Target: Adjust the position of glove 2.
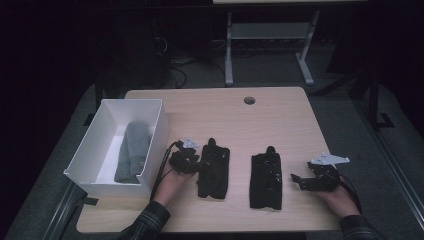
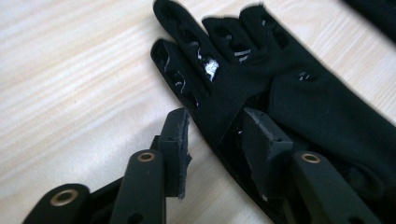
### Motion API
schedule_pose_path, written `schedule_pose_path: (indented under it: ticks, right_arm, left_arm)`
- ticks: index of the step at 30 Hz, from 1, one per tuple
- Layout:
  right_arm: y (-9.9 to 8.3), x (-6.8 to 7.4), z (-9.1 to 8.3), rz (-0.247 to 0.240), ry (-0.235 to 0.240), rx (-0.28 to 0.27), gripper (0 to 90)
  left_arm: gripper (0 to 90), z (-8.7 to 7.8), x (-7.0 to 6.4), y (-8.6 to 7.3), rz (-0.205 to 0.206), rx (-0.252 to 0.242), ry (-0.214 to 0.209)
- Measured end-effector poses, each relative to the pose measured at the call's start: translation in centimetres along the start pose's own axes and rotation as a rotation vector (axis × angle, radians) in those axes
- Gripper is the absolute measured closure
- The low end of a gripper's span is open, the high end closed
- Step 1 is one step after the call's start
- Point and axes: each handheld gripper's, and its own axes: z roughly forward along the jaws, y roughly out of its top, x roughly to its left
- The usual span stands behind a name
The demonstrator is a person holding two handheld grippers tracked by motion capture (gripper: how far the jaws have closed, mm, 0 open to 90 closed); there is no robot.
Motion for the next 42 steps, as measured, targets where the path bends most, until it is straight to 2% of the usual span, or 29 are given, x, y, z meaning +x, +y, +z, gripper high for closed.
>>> schedule_pose_path:
  ticks: [3,5,7,9,12,14,17,24,31,42]
  right_arm:
    - [0.0,0.0,0.0,-0.001,0.000,-0.001,18.4]
    - [0.0,0.0,-0.1,-0.009,0.011,-0.004,25.6]
    - [0.2,0.0,-0.4,-0.014,0.021,0.010,38.5]
    - [0.5,0.0,-0.7,-0.025,0.055,0.013,48.5]
    - [0.8,0.5,-1.2,-0.054,0.104,-0.004,69.7]
    - [1.0,0.9,-1.4,-0.074,0.145,-0.001,77.8]
    - [1.1,1.5,-1.1,-0.095,0.208,0.016,88.9]
    - [1.7,2.6,-0.1,-0.124,0.259,0.047,90.0]
    - [2.5,4.1,1.1,-0.154,0.300,0.072,90.0]
    - [4.2,7.0,3.1,-0.215,0.352,0.084,90.0]
  left_arm:
    - [66.8,0.3,-0.1,-0.1,-0.009,0.008,-0.018]
    - [73.2,0.3,-0.1,-0.1,-0.015,0.015,-0.036]
    - [81.7,0.3,-0.3,0.1,-0.011,0.021,-0.044]
    - [86.5,0.2,-0.3,0.3,-0.008,0.031,-0.049]
    - [87.6,0.2,-0.1,0.4,-0.021,0.019,-0.076]
    - [87.8,0.0,0.0,0.5,-0.044,-0.008,-0.106]
    - [87.9,-0.6,0.1,0.9,-0.056,-0.037,-0.139]
    - [87.9,-1.3,0.4,1.2,-0.104,-0.089,-0.212]
    - [87.9,-1.5,0.6,1.4,-0.126,-0.104,-0.265]
    - [87.8,-1.8,0.1,2.1,-0.121,-0.122,-0.306]
